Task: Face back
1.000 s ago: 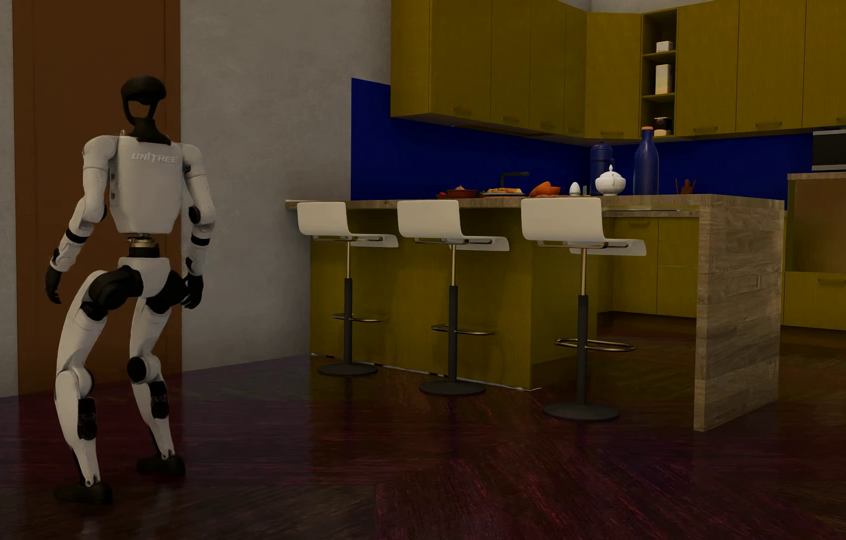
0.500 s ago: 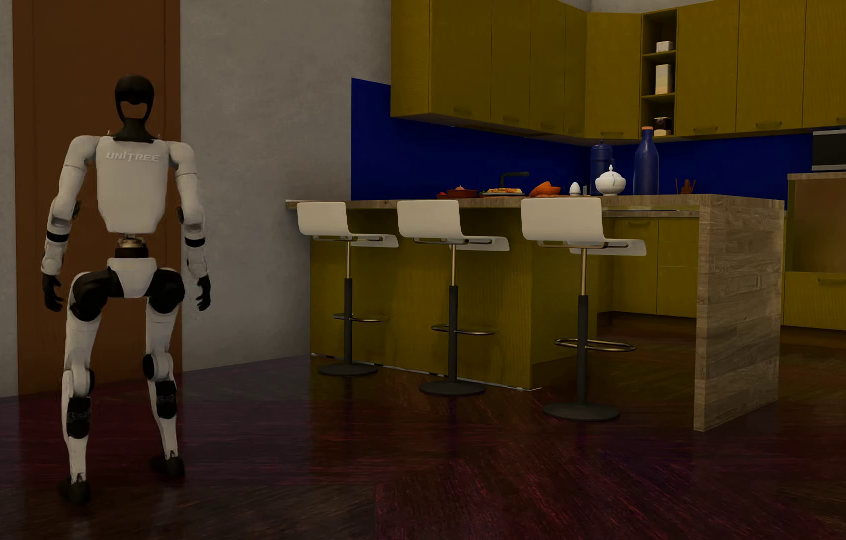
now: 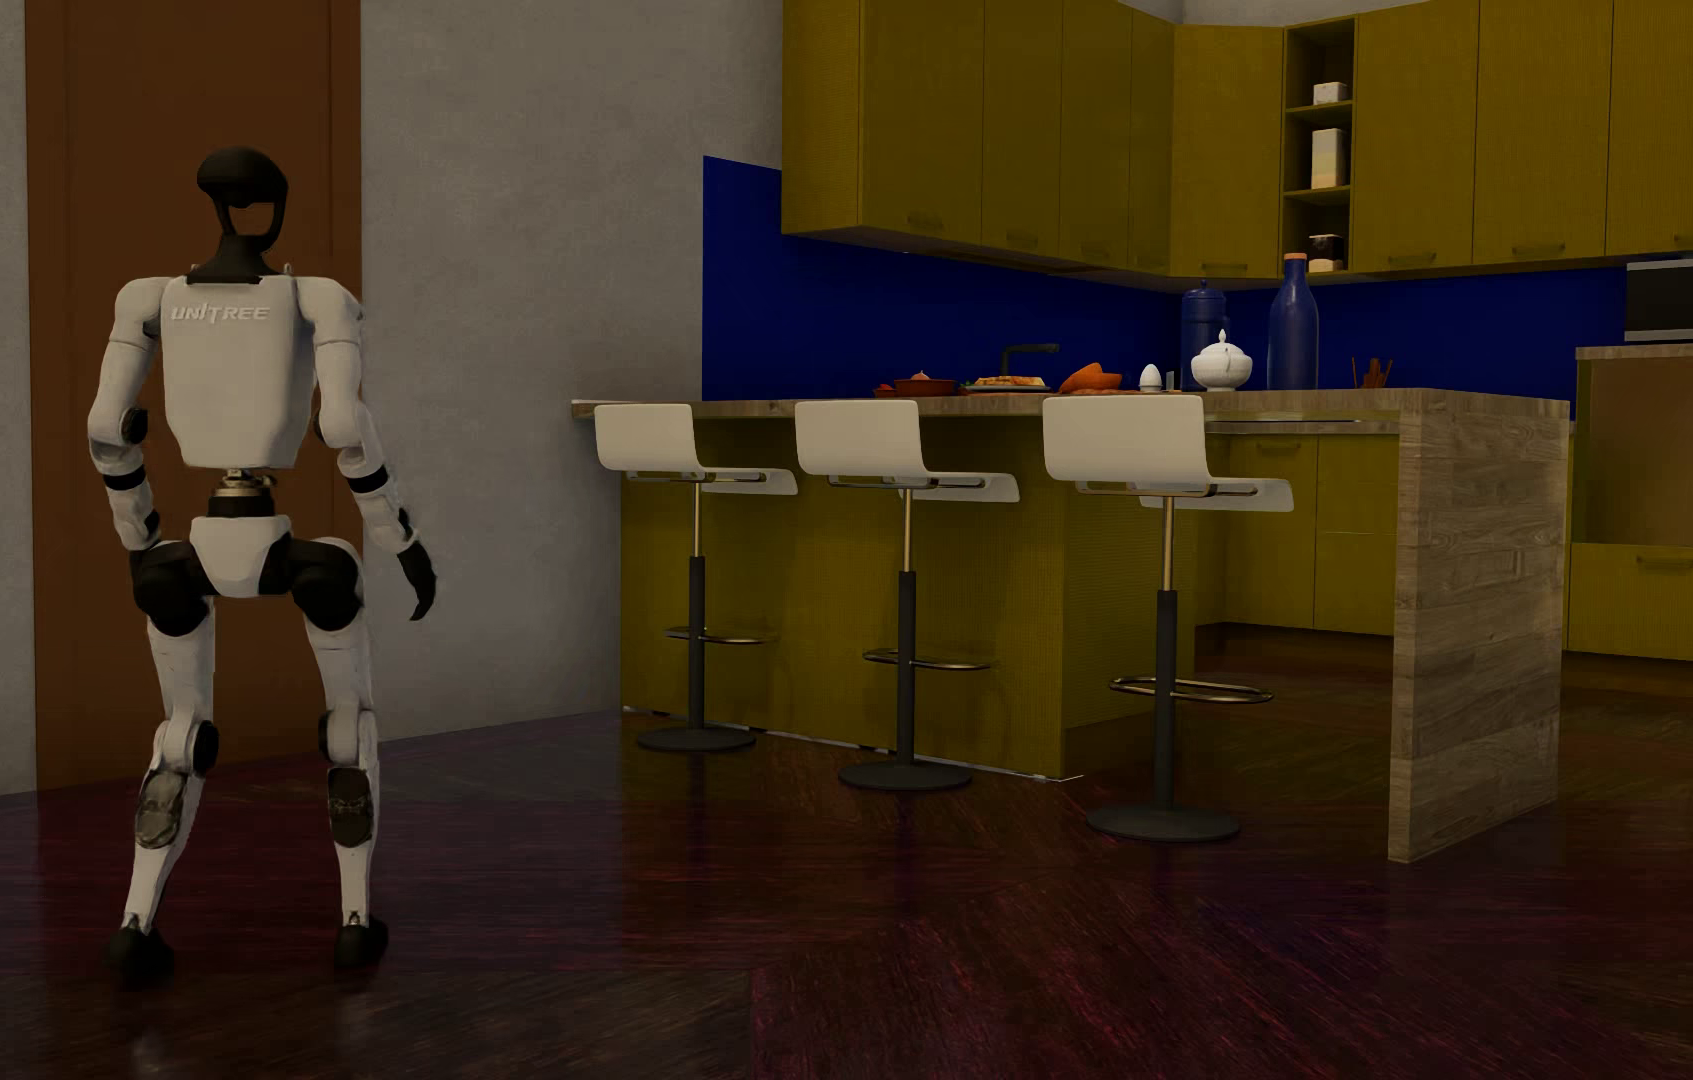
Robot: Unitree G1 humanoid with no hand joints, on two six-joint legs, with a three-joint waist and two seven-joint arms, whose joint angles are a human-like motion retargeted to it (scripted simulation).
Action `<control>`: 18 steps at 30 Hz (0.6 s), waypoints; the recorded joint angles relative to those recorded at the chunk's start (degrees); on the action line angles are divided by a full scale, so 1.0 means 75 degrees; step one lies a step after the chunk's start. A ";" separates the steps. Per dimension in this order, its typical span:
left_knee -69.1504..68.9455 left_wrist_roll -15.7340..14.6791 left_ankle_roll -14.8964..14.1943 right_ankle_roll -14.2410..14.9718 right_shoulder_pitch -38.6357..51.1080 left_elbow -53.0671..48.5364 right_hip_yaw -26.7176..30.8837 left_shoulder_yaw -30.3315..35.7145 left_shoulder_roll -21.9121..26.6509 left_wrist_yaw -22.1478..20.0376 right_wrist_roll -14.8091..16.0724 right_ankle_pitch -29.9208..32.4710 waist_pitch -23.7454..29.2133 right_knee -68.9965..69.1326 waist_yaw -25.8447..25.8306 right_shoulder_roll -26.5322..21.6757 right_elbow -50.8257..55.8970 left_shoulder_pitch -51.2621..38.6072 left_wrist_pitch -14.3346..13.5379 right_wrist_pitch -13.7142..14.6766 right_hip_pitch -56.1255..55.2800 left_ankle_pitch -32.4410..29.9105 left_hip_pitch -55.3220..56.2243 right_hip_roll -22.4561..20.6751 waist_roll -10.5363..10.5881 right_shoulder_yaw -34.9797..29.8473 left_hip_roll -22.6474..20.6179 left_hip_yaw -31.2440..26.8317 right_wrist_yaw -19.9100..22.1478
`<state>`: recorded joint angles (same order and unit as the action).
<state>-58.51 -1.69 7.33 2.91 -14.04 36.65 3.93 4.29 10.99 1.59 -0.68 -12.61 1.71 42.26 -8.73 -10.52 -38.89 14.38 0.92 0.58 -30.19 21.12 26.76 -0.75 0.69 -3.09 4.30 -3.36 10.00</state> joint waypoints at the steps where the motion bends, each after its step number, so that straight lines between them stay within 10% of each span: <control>1: 0.1235 -0.0075 -0.0933 0.0055 -0.0187 0.0265 -0.0013 -0.0256 0.0116 0.0119 0.0081 -0.0175 -0.0072 -0.0012 -0.0280 0.0008 0.0065 0.0256 0.0075 0.0141 -0.0037 0.0596 -0.0369 -0.0082 0.0148 -0.0202 0.0227 0.0015 0.0129; 2: 0.1570 -0.0144 -0.1700 0.0220 -0.0197 0.0326 -0.0200 -0.0357 0.0239 0.0156 0.0169 -0.0904 -0.0091 0.0664 -0.0514 0.0131 0.0188 0.0382 0.0214 0.0012 -0.0160 0.0547 -0.0654 0.0168 -0.0035 -0.0148 0.0386 0.0492 0.0208; 4: 0.1435 0.0041 -0.1725 0.0639 -0.0101 -0.0187 -0.0604 -0.0190 0.0077 0.0199 0.0213 -0.1586 -0.0192 0.1314 -0.0389 0.0048 0.0108 -0.0055 0.0544 -0.0281 0.0012 0.0714 -0.0754 0.0540 -0.0304 0.0044 0.0557 0.1050 0.0104; 6: 0.1038 0.0481 -0.1828 0.0088 -0.0081 -0.0343 -0.0634 0.0126 -0.0370 0.0413 0.0064 -0.1322 -0.0231 0.1326 -0.0057 -0.0239 -0.0070 -0.0365 0.0334 -0.0337 0.0001 0.0925 -0.0700 0.0490 -0.0372 0.0222 0.0744 0.1198 -0.0135; 7: 0.0269 0.0567 -0.1475 -0.0473 0.0099 -0.0273 -0.0509 0.0468 -0.0537 0.0453 -0.0014 -0.1259 -0.0111 0.1329 0.0139 -0.0109 -0.0239 -0.0475 0.0165 -0.0272 -0.0016 0.0603 -0.0371 0.0279 -0.0320 0.0241 0.0695 0.0893 -0.0172; 9: 0.0088 0.0317 0.0024 -0.0265 0.0096 -0.0159 -0.0129 0.0117 -0.0178 0.0676 -0.0006 -0.0864 -0.0184 0.0840 -0.0063 -0.0226 -0.0052 0.0061 -0.0151 0.0076 -0.0090 0.0358 0.0049 -0.0112 0.0009 -0.0093 0.0226 0.0101 -0.0194; 10: 0.1100 0.0027 -0.0480 -0.0239 -0.0038 0.0208 -0.0047 -0.0156 -0.0003 0.0664 0.0092 -0.0713 -0.0191 0.0537 -0.0330 -0.0109 0.0092 0.0163 -0.0209 0.0154 -0.0058 0.0831 -0.0301 -0.0239 0.0217 -0.0023 0.0204 0.0025 -0.0143; 11: 0.1622 -0.0223 -0.1778 -0.0167 -0.0190 0.0407 -0.0028 -0.0231 0.0109 0.0516 0.0226 -0.0889 -0.0073 0.0516 -0.0456 0.0161 0.0093 0.0007 -0.0165 0.0115 0.0003 0.0729 -0.0739 -0.0149 0.0172 -0.0051 0.0280 0.0212 -0.0078; 16: 0.1562 0.0158 -0.1708 -0.0113 -0.0179 -0.0124 0.0128 -0.0028 -0.0222 -0.0171 0.0298 -0.0074 0.0022 -0.0021 -0.0823 0.0157 0.0337 -0.0779 -0.0024 -0.0843 -0.0196 0.0930 -0.0793 -0.0314 0.0122 -0.0099 0.0653 0.0810 -0.0131; 18: 0.2029 0.0224 -0.1703 -0.0123 -0.0417 0.0075 -0.0364 -0.0124 -0.0092 -0.0233 0.0432 -0.0942 -0.0021 0.0211 -0.1053 0.0172 0.0369 -0.0862 -0.0130 -0.0732 -0.0146 0.0794 -0.1211 0.0073 -0.0183 0.0039 0.0724 0.1222 -0.0206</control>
<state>-43.30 -0.01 -5.44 1.99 -17.17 37.22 1.21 3.37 10.30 -0.16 2.57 -19.67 1.55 43.83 -16.63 -9.23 -36.12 7.92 -0.05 -4.90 -31.28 27.08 17.68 -0.20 -0.68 -2.80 9.73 5.81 8.45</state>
